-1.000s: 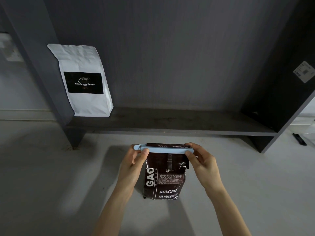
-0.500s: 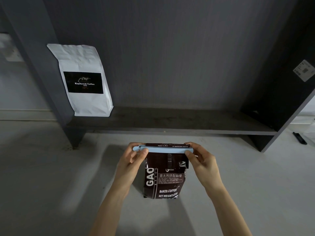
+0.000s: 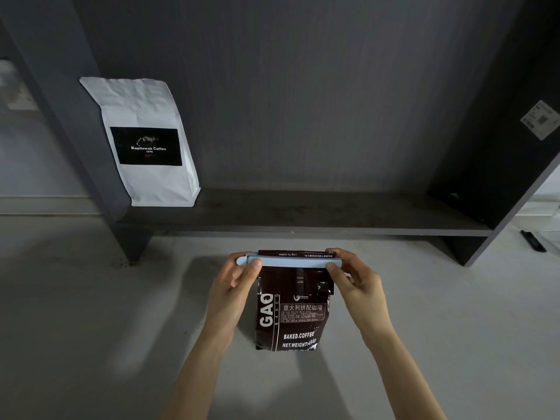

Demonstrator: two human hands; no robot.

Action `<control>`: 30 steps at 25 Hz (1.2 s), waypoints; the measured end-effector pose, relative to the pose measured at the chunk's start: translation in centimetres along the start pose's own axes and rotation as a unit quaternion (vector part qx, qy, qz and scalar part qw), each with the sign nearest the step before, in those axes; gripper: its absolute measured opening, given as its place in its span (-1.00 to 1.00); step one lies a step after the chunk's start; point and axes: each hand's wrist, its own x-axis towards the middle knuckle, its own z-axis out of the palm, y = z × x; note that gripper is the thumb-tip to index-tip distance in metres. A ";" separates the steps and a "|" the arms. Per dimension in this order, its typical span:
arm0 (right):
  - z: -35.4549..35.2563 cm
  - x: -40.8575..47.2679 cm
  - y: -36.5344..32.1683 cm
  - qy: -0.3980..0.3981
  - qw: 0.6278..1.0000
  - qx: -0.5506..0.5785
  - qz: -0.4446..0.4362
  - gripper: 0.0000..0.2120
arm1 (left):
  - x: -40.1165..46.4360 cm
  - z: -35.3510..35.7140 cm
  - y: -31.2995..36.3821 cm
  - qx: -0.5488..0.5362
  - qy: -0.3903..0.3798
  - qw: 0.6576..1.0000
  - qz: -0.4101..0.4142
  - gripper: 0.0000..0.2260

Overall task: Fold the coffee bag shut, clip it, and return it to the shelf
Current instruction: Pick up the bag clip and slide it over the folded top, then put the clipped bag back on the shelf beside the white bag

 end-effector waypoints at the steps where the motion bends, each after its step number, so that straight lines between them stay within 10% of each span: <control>1: 0.0 0.0 0.1 0.001 1.000 0.002 -0.002 -0.73 | 0.0 0.0 0.1 0.000 -0.007 1.000 0.005 -0.93; 14: 0.5 -1.4 5.0 -0.035 0.990 -0.106 0.084 -0.71 | -0.1 -1.4 -4.8 0.093 -0.131 0.981 -0.107 -0.31; 30: 2.2 -1.7 3.8 0.046 0.985 -0.146 0.085 -0.75 | -0.8 -1.4 -4.9 0.146 -0.067 0.987 -0.024 -0.74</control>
